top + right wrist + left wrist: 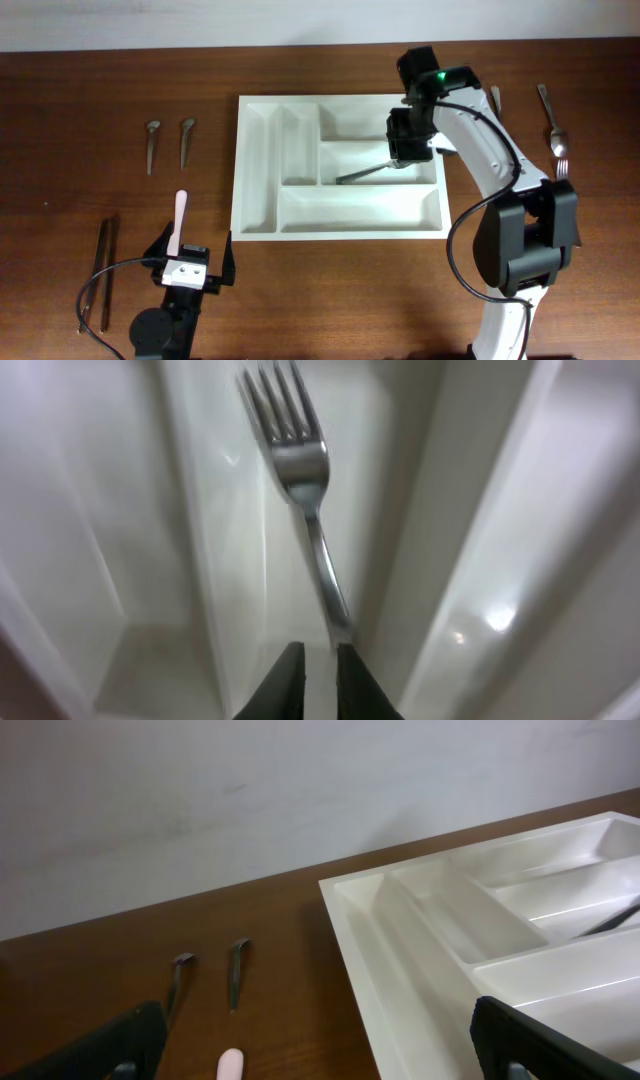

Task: Pack container
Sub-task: 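Lift the fork and carry it into the tray's right compartment, then release the fork and return the right gripper to the second fork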

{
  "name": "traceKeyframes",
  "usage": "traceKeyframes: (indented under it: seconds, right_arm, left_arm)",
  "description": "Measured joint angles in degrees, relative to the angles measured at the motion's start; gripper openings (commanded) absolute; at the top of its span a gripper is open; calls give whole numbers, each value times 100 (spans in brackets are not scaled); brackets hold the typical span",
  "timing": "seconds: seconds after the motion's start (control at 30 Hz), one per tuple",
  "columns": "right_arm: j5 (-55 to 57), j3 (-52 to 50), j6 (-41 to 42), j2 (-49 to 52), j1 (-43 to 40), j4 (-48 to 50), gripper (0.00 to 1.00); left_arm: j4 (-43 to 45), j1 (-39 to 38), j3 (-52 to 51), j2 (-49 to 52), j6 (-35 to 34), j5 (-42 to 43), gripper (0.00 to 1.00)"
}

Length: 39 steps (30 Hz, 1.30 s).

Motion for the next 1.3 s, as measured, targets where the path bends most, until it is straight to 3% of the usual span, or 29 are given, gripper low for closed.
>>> traceKeyframes:
  seconds: [0.13,0.17,0.3,0.4,0.43,0.57,0.7,0.83,0.97,1.1,1.3]
  right_arm:
    - [52,-332,111,0,0,352,13]
    - [92,-365,109,2,0,387,20]
    - [507,-380,-199,2,-13,601,62]
    - [901,-326,-866,2,-68,623,95]
    - [1032,-273,-1213,2,-114,619,99]
    - [1410,87,-3075,2,-450,562,99]
    - [1574,748,-5593,2,-1027,173,99]
    - [1692,1460,-8378,-7,-1707,-575,99]
    - [1755,1617,-10496,-17,-2347,-1550,99]
    - [1764,1613,-11632,-15,-2973,-2109,99]
    - [1652,1565,-12236,-15,-3877,-2035,99]
  left_arm:
    - [0,0,0,0,0,0,99]
    - [0,0,0,0,0,0,99]
    - [0,0,0,0,0,0,99]
    - [0,0,0,0,0,0,99]
    - [0,0,0,0,0,0,99]
    - [0,0,-2,0,0,0,99]
    - [0,0,0,0,0,0,99]
    - [0,0,0,0,0,0,99]
    - [0,0,0,0,0,0,99]
    - [0,0,0,0,0,0,99]
    - [0,0,0,0,0,0,99]
